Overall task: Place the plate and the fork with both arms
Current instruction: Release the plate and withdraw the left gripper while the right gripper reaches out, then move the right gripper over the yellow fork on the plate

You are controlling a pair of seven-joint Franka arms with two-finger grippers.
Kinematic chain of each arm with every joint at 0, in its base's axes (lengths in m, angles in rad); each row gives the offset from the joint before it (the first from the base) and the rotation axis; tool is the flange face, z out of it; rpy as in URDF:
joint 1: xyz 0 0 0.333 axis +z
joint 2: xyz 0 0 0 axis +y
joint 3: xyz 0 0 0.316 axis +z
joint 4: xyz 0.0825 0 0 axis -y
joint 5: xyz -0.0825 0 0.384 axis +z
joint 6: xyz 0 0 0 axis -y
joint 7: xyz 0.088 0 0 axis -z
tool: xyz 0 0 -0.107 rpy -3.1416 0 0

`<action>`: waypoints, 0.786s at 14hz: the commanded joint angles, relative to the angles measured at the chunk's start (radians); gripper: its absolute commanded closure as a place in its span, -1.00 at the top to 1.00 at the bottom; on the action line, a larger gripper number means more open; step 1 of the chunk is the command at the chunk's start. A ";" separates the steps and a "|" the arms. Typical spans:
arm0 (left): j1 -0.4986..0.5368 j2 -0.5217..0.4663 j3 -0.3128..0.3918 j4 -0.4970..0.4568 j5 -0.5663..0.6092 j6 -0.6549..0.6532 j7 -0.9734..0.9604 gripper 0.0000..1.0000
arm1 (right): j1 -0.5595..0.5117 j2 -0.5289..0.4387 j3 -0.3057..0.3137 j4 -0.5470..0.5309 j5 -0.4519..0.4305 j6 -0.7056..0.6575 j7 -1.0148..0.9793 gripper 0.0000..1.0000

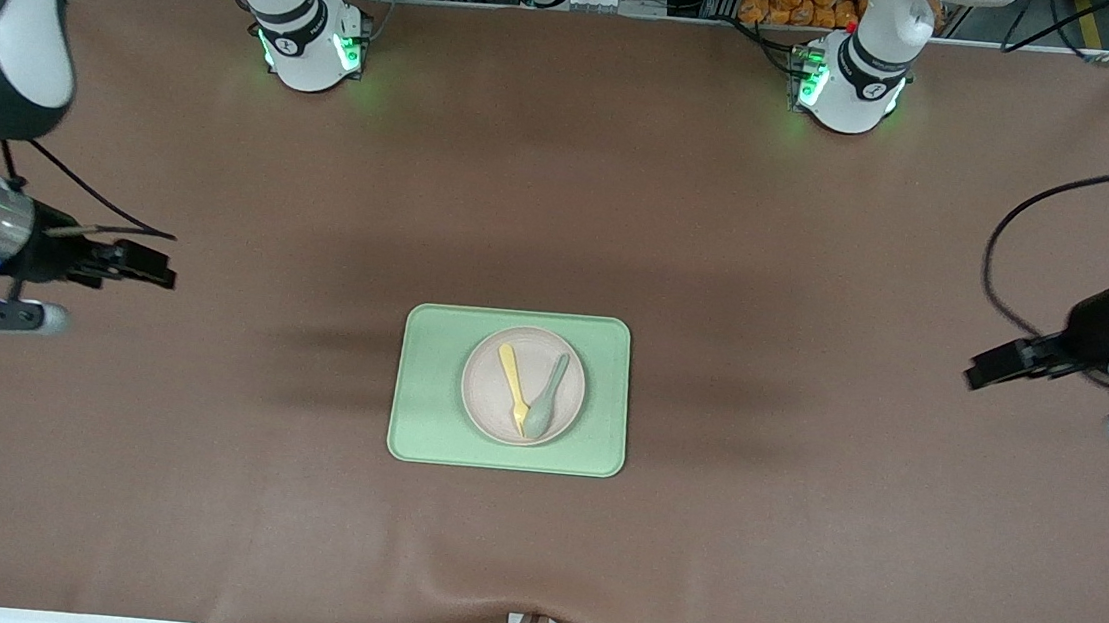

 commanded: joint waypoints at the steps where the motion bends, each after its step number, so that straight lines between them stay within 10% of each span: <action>1: 0.002 -0.206 -0.011 -0.223 0.065 0.014 0.059 1.00 | 0.074 0.074 -0.002 0.023 0.015 0.085 0.004 1.00; 11: 0.084 -0.271 -0.120 -0.180 0.069 -0.120 0.353 1.00 | 0.313 0.298 -0.002 0.087 0.014 0.527 0.107 1.00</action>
